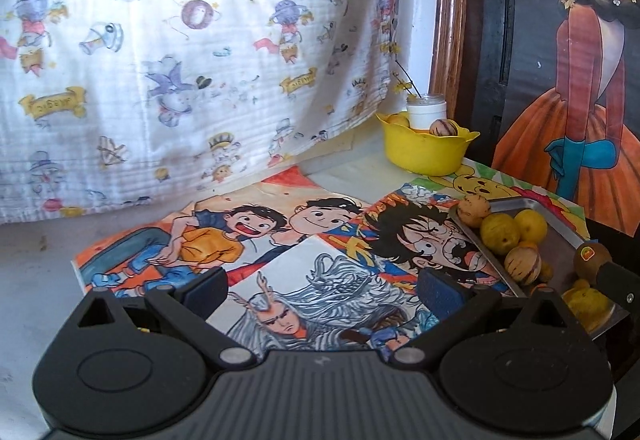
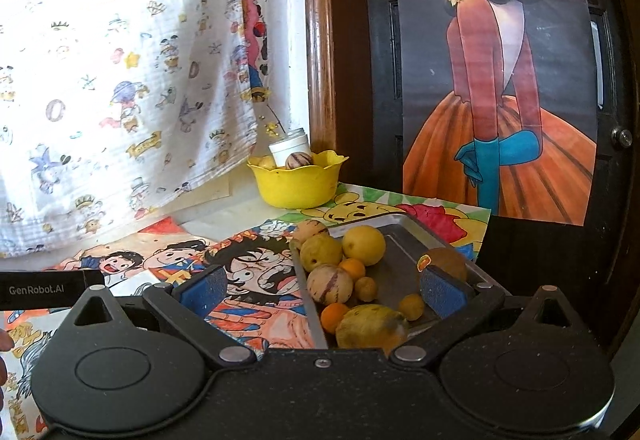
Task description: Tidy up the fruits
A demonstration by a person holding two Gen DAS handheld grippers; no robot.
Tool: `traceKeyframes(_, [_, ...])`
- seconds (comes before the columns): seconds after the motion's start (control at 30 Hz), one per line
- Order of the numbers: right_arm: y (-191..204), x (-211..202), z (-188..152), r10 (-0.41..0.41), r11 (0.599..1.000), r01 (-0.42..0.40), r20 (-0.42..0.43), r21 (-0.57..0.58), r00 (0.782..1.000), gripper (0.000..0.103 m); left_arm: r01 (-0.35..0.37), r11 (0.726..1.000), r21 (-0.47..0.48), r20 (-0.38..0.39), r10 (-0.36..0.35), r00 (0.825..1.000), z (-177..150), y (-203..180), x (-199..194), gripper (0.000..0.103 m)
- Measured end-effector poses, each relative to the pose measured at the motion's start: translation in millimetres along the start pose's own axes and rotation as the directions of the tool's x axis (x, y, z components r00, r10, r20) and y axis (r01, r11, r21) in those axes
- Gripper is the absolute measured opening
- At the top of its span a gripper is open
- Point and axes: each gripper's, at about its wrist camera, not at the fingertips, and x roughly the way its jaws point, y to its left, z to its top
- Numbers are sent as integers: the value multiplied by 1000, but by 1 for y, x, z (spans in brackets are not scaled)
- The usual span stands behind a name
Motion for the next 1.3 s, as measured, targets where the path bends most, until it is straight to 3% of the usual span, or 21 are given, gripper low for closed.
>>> traceKeyframes(0.33, [9, -16, -13, 20, 1000, -20, 10, -16, 1000, 102, -3, 1000, 12, 25, 3, 1000, -15, 9, -16, 103])
traceKeyframes(0.67, [22, -18, -36, 64, 997, -67, -76, -35, 995, 102, -15, 998, 53, 24, 14, 1000, -40, 21, -26, 103])
traceKeyframes(1.3, [30, -16, -44, 76, 996, -82, -106, -45, 991, 102, -50, 997, 51, 24, 49, 999, -48, 36, -32, 103])
